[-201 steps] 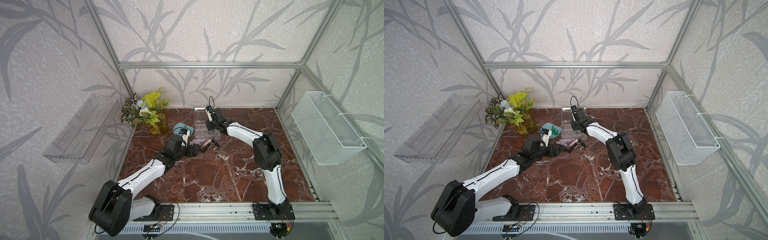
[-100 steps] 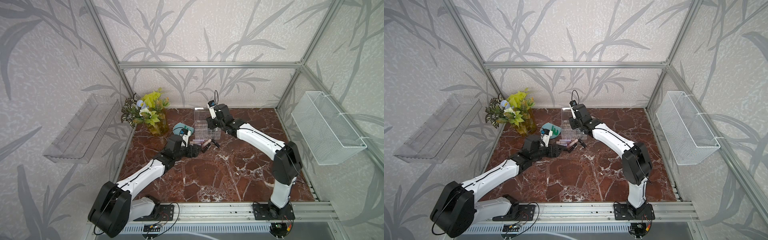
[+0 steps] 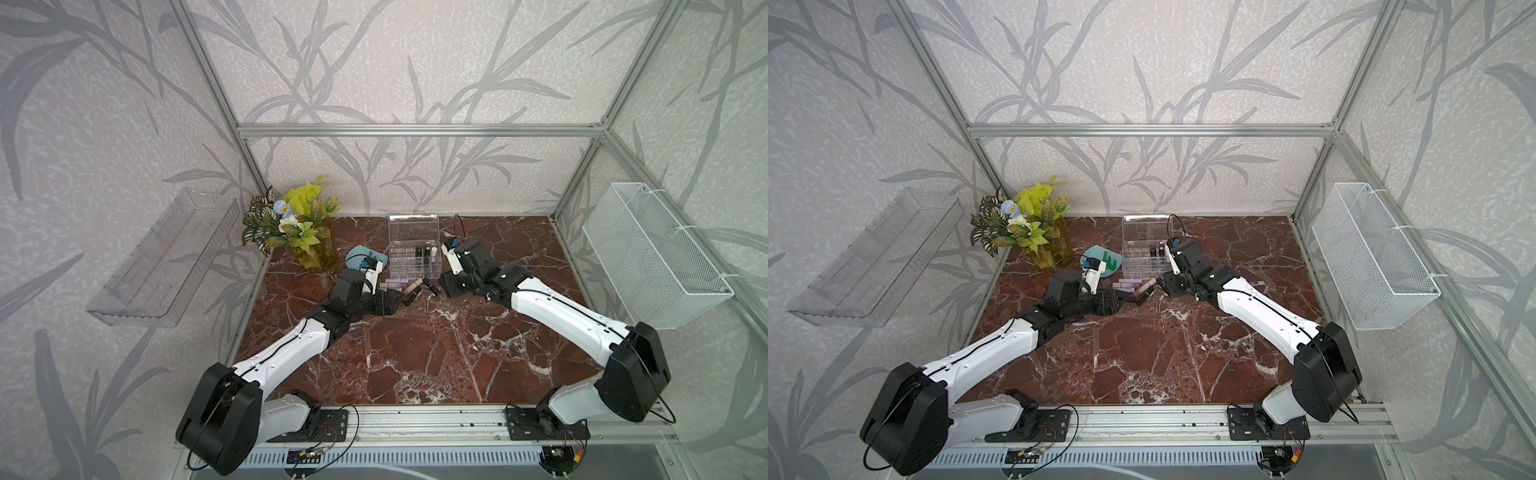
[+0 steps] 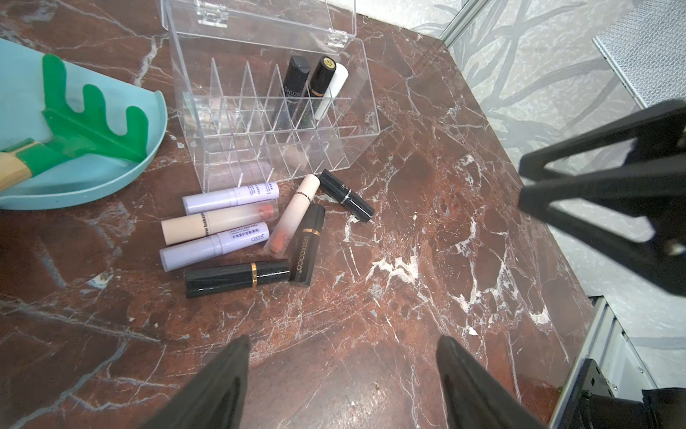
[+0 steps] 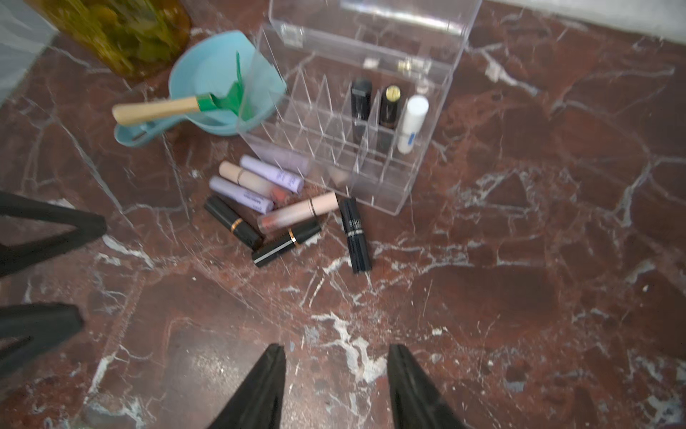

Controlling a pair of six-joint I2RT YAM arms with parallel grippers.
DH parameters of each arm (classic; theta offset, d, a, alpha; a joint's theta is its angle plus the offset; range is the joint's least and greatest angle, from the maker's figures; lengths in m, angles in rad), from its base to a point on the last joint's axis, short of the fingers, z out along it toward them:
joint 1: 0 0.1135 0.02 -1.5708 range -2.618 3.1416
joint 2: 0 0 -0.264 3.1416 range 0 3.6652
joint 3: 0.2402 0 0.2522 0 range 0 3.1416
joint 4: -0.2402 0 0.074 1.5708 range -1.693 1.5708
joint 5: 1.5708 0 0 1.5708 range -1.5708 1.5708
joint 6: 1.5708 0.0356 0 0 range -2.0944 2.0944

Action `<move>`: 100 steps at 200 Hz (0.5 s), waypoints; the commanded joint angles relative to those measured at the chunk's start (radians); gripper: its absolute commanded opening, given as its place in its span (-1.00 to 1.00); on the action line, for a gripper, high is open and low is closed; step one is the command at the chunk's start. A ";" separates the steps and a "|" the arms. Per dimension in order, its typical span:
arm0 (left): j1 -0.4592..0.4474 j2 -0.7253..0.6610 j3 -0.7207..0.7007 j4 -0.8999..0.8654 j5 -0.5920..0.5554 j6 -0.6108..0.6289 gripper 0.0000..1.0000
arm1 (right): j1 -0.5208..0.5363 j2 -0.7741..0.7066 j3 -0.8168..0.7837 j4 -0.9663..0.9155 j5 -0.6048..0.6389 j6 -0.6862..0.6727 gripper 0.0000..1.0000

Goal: Arrange the lipsticks in the organizer
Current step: Pick up the lipstick at the center of the board.

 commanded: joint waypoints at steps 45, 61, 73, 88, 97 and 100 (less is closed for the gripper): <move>-0.006 -0.024 0.026 0.030 0.034 -0.017 0.60 | -0.006 0.127 -0.020 0.028 -0.002 -0.003 -0.01; -0.007 -0.030 0.012 0.060 0.037 -0.029 0.58 | -0.009 0.204 0.041 0.008 -0.016 -0.016 -0.01; -0.006 -0.037 -0.004 0.093 0.041 -0.035 0.55 | -0.010 0.268 0.085 -0.011 -0.027 -0.023 -0.02; -0.006 -0.030 -0.035 0.176 0.036 -0.049 0.55 | -0.009 0.317 0.122 -0.014 -0.034 -0.027 -0.02; -0.006 -0.014 -0.038 0.203 0.031 -0.047 0.55 | -0.009 0.335 0.132 -0.007 -0.034 -0.025 -0.03; -0.006 -0.006 -0.033 0.201 0.028 -0.042 0.55 | -0.009 0.339 0.134 -0.003 -0.033 -0.023 -0.03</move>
